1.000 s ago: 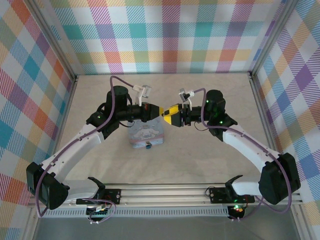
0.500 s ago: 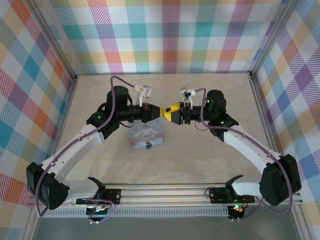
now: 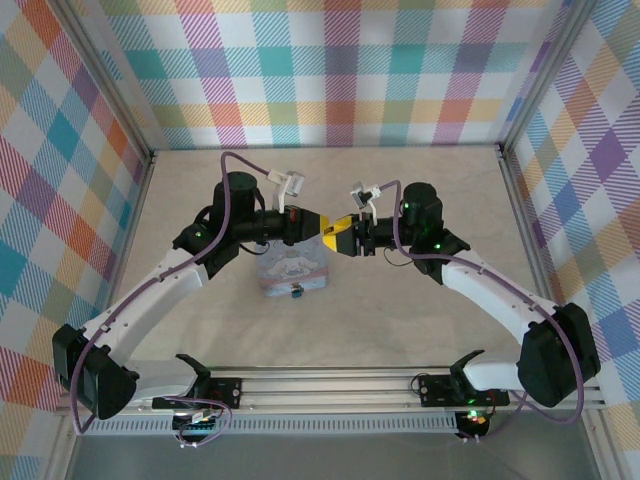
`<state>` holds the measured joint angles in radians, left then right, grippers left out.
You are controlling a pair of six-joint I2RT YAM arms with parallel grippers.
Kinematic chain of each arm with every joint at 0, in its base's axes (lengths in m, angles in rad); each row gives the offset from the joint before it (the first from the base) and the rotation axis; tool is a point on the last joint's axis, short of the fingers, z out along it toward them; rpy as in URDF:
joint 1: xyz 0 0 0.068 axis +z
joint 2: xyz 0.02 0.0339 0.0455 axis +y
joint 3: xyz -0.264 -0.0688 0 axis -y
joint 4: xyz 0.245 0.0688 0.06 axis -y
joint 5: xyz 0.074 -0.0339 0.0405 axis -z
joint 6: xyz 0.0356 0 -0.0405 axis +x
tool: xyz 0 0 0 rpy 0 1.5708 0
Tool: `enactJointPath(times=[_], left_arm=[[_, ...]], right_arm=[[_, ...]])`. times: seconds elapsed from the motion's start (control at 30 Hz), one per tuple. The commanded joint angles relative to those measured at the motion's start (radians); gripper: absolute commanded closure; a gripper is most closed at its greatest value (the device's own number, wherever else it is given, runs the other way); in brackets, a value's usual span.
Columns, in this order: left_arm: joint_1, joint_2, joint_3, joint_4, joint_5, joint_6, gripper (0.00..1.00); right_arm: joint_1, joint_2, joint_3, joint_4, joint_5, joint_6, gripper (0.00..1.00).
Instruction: Unlock a padlock with a key
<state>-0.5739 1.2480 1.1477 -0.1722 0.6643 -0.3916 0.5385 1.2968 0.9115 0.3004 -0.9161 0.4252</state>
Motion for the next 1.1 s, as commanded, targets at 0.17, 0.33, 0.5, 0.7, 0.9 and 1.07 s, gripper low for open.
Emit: enactJointPath(times=[0.17, 0.33, 0.5, 0.7, 0.9, 1.07], left_arm=[[-0.007, -0.021, -0.017, 0.039, 0.0, 0.011, 1.0], [-0.007, -0.021, -0.019, 0.04, -0.001, 0.011, 1.0], [-0.007, -0.02, -0.02, 0.042, -0.002, 0.01, 1.0], [-0.007, -0.022, -0.023, 0.042, -0.008, 0.011, 1.0], [-0.007, -0.044, -0.034, 0.023, -0.094, 0.012, 0.92], [-0.001, -0.084, -0.027, -0.077, -0.3, 0.013, 0.54]], right_arm=[[0.003, -0.042, -0.01, -0.027, 0.024, -0.05, 0.66], [0.001, -0.047, -0.011, -0.032, 0.032, -0.05, 0.69], [0.002, -0.034, -0.005, -0.021, 0.02, -0.039, 0.78], [0.002, -0.029, -0.005, -0.035, 0.031, -0.047, 0.89], [0.002, -0.039, -0.002, -0.107, 0.074, -0.087, 0.99], [0.002, -0.05, 0.003, -0.204, 0.152, -0.142, 1.0]])
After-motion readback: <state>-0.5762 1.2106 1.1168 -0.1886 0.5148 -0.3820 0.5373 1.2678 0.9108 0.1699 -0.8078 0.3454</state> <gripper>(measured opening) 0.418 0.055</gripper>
